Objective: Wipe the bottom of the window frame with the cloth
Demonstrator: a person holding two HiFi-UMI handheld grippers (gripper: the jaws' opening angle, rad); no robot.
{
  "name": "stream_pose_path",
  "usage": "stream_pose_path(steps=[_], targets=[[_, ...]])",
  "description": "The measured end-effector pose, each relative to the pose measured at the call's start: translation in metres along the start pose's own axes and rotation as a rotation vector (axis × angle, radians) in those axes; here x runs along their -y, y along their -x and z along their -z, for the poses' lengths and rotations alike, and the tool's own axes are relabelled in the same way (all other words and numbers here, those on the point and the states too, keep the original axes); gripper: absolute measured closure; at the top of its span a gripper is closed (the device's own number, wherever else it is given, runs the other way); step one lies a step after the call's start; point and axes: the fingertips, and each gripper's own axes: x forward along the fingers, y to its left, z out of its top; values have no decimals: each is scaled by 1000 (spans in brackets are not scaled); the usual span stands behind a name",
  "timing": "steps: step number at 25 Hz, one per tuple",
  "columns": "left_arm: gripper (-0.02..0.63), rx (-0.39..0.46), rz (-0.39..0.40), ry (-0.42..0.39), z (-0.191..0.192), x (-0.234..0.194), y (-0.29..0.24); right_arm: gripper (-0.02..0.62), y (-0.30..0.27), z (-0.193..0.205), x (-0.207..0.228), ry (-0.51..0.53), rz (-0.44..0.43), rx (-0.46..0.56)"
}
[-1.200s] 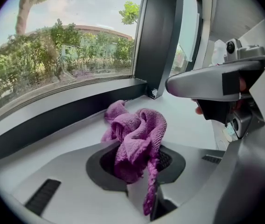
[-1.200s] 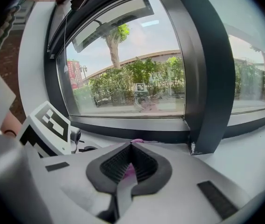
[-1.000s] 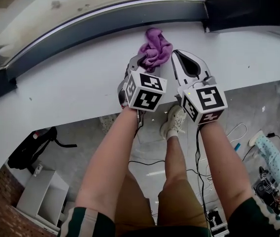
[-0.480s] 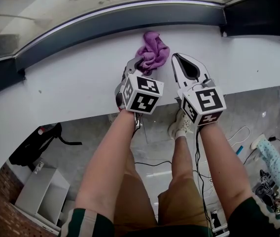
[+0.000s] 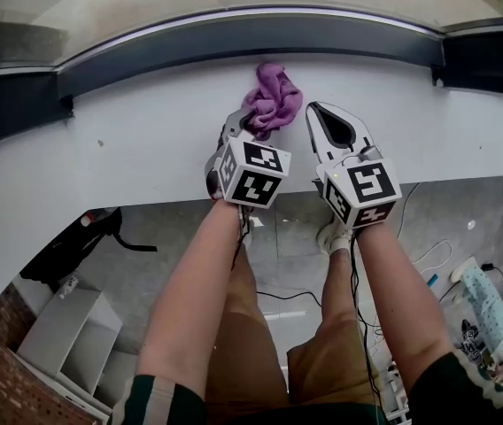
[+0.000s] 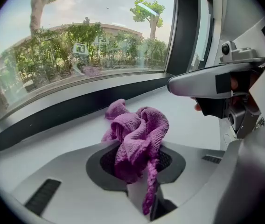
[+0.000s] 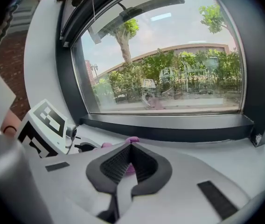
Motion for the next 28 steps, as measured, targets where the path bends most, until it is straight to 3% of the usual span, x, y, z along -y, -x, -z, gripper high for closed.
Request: stream_pose_path(steps=[20, 28], targets=[[499, -2, -74, 77, 62, -137, 61, 581, -99, -16, -135, 41, -132, -41], [499, -8, -128, 154, 87, -183, 85, 581, -124, -23, -181, 88, -200, -68]])
